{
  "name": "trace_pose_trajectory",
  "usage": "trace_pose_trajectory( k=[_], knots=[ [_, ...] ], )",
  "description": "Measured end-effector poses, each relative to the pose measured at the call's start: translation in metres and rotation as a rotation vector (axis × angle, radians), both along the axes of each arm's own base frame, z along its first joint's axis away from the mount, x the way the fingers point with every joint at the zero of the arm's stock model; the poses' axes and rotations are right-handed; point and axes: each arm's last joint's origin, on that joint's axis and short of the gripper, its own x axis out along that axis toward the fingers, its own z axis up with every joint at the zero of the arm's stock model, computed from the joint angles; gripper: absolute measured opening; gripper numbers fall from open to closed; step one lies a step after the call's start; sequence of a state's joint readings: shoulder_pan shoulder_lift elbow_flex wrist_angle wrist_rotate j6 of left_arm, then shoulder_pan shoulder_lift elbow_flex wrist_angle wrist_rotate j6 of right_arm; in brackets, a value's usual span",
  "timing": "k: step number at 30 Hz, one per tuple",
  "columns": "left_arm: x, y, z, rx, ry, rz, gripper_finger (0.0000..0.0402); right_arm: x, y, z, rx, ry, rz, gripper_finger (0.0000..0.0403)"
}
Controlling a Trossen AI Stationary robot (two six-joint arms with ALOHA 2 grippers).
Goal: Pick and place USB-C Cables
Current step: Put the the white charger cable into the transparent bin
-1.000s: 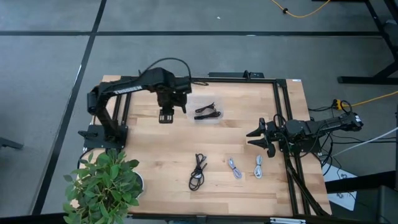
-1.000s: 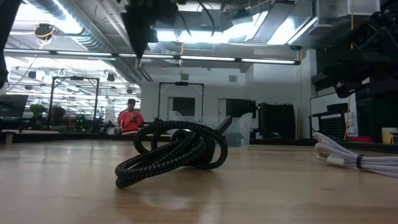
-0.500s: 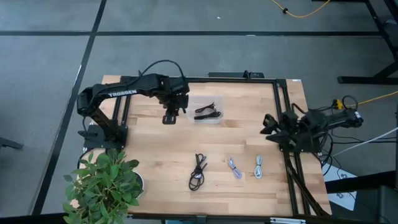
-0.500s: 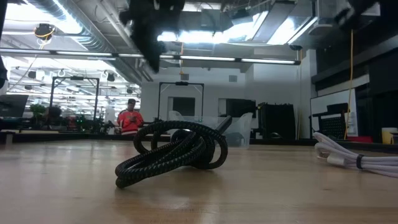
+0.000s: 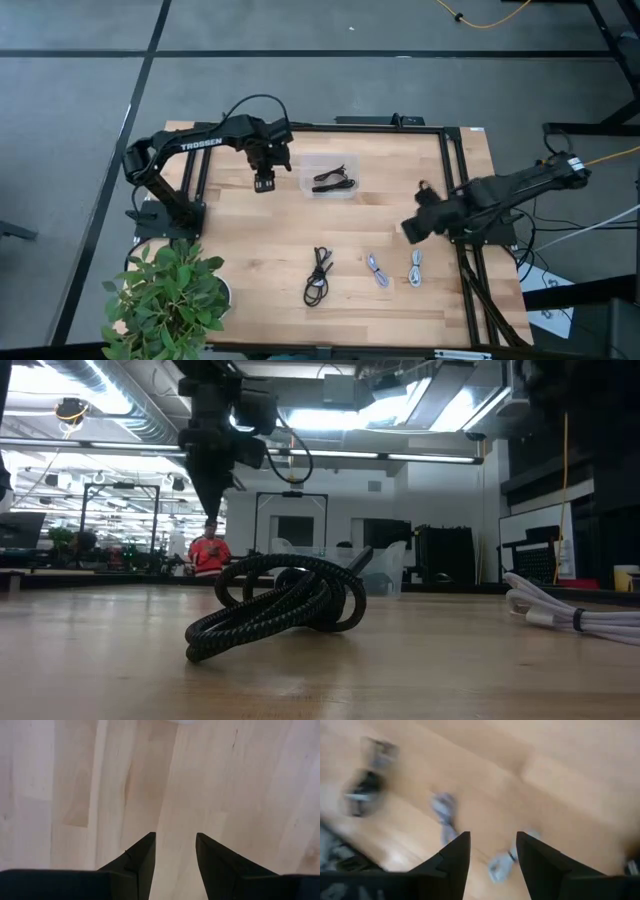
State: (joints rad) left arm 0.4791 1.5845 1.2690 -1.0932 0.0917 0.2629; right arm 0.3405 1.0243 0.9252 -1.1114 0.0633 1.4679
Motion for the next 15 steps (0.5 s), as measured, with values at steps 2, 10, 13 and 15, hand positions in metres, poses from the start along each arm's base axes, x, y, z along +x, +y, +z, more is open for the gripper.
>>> trace_pose_trajectory(
  k=[2,10,13,15],
  knots=[
    [0.0,0.0,0.0,-0.001,0.0,0.008,0.0133,0.011,0.006,-0.012,0.059,0.116,-0.031,0.0164],
    [0.003,0.002,0.001,0.005,-0.033,0.073,0.0133,0.037,0.028,-0.05,0.131,0.372,-0.131,0.0164],
    [0.003,0.002,0.001,0.005,-0.032,0.072,0.0133,0.04,0.036,-0.061,0.085,0.416,-0.22,0.0164],
    [0.003,0.002,0.001,0.005,-0.032,0.073,0.0133,0.04,0.042,-0.067,0.029,0.43,-0.27,0.0164]
  ],
)
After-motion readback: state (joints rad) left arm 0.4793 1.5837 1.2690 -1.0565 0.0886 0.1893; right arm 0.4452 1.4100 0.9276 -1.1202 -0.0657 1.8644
